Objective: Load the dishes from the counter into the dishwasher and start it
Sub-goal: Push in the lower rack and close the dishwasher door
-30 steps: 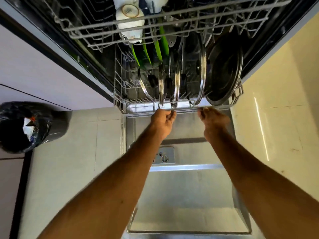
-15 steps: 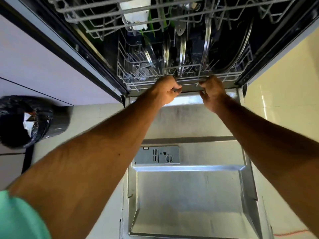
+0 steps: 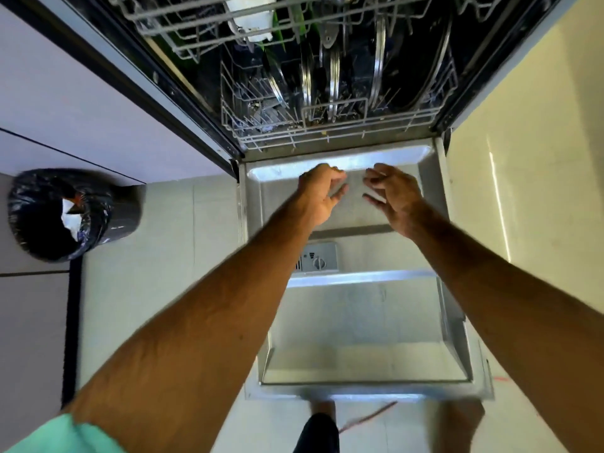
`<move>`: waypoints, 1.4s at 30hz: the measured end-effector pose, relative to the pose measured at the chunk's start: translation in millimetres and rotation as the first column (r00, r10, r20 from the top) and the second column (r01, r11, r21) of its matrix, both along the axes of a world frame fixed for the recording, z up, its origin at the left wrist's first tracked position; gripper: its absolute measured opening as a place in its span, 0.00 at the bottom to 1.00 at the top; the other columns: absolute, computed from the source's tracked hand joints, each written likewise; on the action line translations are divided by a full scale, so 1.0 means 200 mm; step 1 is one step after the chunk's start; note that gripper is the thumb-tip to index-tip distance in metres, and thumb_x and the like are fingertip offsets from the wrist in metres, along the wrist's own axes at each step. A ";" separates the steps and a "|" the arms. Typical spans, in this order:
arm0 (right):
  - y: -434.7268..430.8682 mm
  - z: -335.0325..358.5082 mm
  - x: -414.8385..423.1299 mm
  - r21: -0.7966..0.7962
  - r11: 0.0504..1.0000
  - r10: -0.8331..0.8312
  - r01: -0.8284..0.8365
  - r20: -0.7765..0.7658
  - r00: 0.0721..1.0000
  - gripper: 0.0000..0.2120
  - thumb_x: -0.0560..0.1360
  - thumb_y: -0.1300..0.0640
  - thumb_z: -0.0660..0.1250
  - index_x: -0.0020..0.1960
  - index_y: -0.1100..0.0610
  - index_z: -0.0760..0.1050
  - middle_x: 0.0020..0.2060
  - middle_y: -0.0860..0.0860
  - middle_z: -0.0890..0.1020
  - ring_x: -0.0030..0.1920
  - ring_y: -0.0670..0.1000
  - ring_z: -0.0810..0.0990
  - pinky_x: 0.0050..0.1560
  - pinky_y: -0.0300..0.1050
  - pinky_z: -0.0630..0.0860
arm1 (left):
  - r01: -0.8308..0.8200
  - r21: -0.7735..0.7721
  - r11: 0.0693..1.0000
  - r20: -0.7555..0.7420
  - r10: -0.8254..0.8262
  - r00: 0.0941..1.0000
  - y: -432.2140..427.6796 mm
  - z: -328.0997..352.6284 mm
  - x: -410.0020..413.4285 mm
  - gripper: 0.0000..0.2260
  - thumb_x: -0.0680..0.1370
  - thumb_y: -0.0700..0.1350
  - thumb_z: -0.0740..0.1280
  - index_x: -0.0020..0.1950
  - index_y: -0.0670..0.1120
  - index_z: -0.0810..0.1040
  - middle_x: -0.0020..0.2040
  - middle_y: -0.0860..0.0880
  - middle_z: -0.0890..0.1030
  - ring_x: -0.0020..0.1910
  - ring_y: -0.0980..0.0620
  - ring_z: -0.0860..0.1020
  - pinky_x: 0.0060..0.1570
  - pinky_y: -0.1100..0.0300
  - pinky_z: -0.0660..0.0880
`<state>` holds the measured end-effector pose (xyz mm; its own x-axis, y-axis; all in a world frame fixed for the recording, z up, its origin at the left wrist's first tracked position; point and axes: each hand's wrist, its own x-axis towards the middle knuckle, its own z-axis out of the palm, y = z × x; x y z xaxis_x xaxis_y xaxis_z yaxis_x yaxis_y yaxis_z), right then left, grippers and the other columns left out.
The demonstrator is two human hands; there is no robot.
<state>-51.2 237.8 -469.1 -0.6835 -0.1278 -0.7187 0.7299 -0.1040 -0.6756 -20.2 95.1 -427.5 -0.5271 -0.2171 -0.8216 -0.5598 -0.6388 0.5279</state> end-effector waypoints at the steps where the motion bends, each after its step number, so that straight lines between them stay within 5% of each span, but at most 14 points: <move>1: 0.04 0.03 0.11 0.001 1.000 -0.002 0.002 0.040 0.999 0.13 0.81 0.66 0.61 0.58 0.53 0.78 0.55 0.53 0.84 0.56 0.52 0.83 0.56 0.53 0.81 | -0.001 0.049 0.999 0.011 0.000 1.000 0.06 0.01 0.10 0.07 0.79 0.31 0.63 0.51 0.41 0.76 0.48 0.44 0.80 0.53 0.48 0.79 0.51 0.55 0.79; 4: 0.16 0.13 0.48 -0.002 0.998 -0.055 0.056 0.160 0.986 0.12 0.82 0.64 0.59 0.61 0.56 0.76 0.53 0.56 0.84 0.54 0.55 0.83 0.56 0.52 0.80 | -0.033 0.186 0.982 0.057 0.022 0.998 0.23 0.05 0.42 0.10 0.80 0.34 0.64 0.59 0.44 0.77 0.52 0.46 0.81 0.47 0.52 0.81 0.43 0.59 0.81; 10: 0.52 0.34 1.14 0.044 0.995 -0.098 0.089 0.337 0.936 0.13 0.81 0.60 0.64 0.64 0.62 0.77 0.56 0.59 0.84 0.57 0.57 0.83 0.61 0.55 0.79 | -0.033 0.274 0.961 0.230 -0.033 0.973 0.52 0.17 1.07 0.08 0.81 0.37 0.64 0.58 0.43 0.80 0.55 0.45 0.85 0.47 0.50 0.84 0.48 0.57 0.82; 18: 0.87 0.33 1.80 0.113 0.992 0.004 -0.058 0.429 0.903 0.14 0.81 0.59 0.66 0.63 0.65 0.77 0.57 0.60 0.85 0.54 0.57 0.86 0.39 0.42 0.82 | -0.022 0.172 0.985 0.420 -0.053 0.906 0.76 0.17 1.78 0.09 0.83 0.42 0.62 0.56 0.40 0.80 0.54 0.44 0.84 0.56 0.44 0.83 0.50 0.57 0.80; 24: 1.03 0.11 2.01 0.049 0.993 -0.114 0.104 0.512 0.851 0.18 0.86 0.58 0.53 0.68 0.68 0.71 0.65 0.62 0.78 0.67 0.62 0.77 0.65 0.57 0.75 | -0.329 0.148 0.933 0.473 0.225 0.852 0.91 -0.05 2.08 0.22 0.86 0.54 0.54 0.69 0.39 0.74 0.66 0.42 0.79 0.66 0.42 0.76 0.65 0.50 0.73; 28: 1.01 -0.22 2.07 0.042 0.970 -0.219 0.238 0.572 0.790 0.26 0.86 0.46 0.52 0.72 0.66 0.68 0.70 0.61 0.74 0.66 0.59 0.75 0.61 0.53 0.75 | -0.516 0.157 0.842 0.496 0.385 0.778 0.98 -0.30 2.19 0.28 0.85 0.58 0.50 0.78 0.40 0.65 0.76 0.42 0.69 0.74 0.42 0.69 0.74 0.48 0.64; 35: 0.93 -0.64 2.20 0.037 0.830 -0.456 0.556 0.618 0.640 0.35 0.84 0.38 0.46 0.80 0.62 0.56 0.79 0.59 0.63 0.78 0.60 0.62 0.78 0.58 0.58 | -0.705 0.139 0.695 0.476 0.578 0.663 1.01 -0.76 2.27 0.28 0.86 0.58 0.48 0.78 0.41 0.63 0.78 0.42 0.67 0.77 0.42 0.66 0.77 0.47 0.60; 42: 0.88 -0.88 2.18 -0.014 0.722 -0.558 0.692 0.580 0.594 0.27 0.84 0.39 0.49 0.74 0.56 0.69 0.70 0.57 0.76 0.70 0.59 0.74 0.75 0.61 0.65 | -0.774 0.136 0.619 0.440 0.662 0.607 0.92 -0.98 2.22 0.23 0.86 0.54 0.52 0.74 0.42 0.70 0.70 0.41 0.75 0.70 0.41 0.73 0.73 0.43 0.66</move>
